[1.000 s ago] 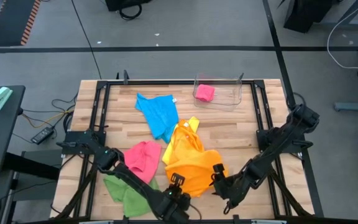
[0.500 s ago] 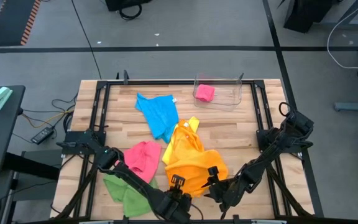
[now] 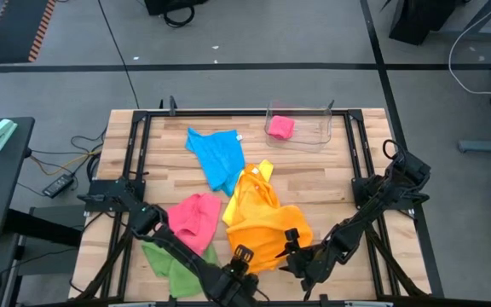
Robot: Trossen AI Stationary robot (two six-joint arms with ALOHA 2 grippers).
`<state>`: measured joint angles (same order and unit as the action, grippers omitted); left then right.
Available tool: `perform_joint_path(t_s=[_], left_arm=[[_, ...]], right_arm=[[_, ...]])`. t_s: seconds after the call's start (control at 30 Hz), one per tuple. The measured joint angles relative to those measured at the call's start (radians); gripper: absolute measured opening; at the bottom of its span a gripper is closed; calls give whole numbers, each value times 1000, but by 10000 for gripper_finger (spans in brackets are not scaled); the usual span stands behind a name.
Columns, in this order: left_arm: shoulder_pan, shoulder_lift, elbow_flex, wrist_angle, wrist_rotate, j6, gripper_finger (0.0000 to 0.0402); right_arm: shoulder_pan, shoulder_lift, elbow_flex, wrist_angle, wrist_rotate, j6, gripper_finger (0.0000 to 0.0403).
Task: Fold microfiber towels
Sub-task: Fold the right orange microfiber cloth
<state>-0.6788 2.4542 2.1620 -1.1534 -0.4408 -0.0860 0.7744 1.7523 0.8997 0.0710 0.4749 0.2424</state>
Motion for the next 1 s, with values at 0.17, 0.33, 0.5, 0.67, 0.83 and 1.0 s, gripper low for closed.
perform_joint_path(t_s=[0.17,0.33,0.5,0.67,0.83,1.0], left_arm=[[-12,0,-13,-45,-56,119,189],[-42,0,-13,-77,-216,234,206],[-63,-1,-27,-78,-234,365,195],[-73,0,-123,-70,-307,402,190],[-83,0,-190,7,-415,412,193],[-92,0,-196,56,-421,356,184]], right_arm=[[-2,0,0,2,0,7,174],[-1,0,0,5,0,8,174],[-2,0,0,6,0,9,174],[-1,0,0,7,0,16,174],[-2,0,0,7,0,16,174],[-2,0,0,7,0,17,174]])
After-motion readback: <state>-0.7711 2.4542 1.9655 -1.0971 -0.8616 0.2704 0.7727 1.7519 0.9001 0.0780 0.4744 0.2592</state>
